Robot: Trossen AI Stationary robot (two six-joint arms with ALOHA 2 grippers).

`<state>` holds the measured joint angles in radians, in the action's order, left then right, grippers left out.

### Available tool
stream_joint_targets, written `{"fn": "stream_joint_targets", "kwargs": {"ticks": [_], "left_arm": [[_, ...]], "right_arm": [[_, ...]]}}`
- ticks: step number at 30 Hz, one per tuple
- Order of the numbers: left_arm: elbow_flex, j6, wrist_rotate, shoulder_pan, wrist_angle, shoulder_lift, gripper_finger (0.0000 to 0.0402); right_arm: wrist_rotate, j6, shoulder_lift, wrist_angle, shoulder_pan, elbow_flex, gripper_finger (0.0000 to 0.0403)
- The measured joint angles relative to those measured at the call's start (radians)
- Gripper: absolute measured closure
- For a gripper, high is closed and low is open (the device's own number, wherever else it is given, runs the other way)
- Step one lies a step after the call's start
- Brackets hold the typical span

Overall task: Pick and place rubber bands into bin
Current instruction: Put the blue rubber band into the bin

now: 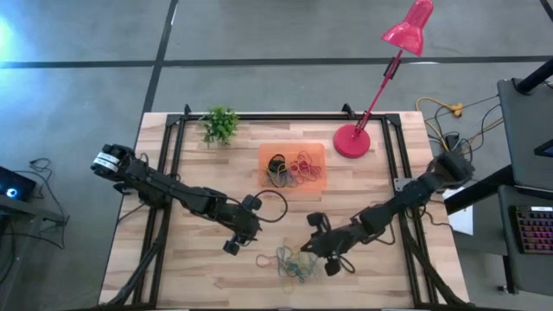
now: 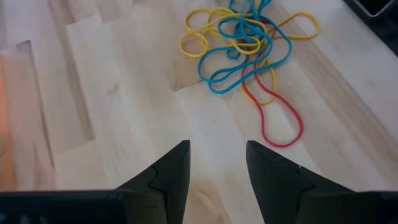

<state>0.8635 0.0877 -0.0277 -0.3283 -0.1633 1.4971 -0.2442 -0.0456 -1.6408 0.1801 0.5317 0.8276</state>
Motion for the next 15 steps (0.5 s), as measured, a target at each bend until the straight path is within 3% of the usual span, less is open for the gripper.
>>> {"fn": "stream_joint_targets", "kwargs": {"ticks": [9,15], "left_arm": [[0.000,0.022,0.087,0.001,0.007,0.000,0.0261],[0.000,0.041,0.090,0.001,0.033,-0.004,0.0261]], "right_arm": [[-0.244,0.175,0.186,-0.113,-0.081,0.000,0.0395],[-0.261,0.257,0.260,-0.125,-0.245,0.001,0.0395]]}}
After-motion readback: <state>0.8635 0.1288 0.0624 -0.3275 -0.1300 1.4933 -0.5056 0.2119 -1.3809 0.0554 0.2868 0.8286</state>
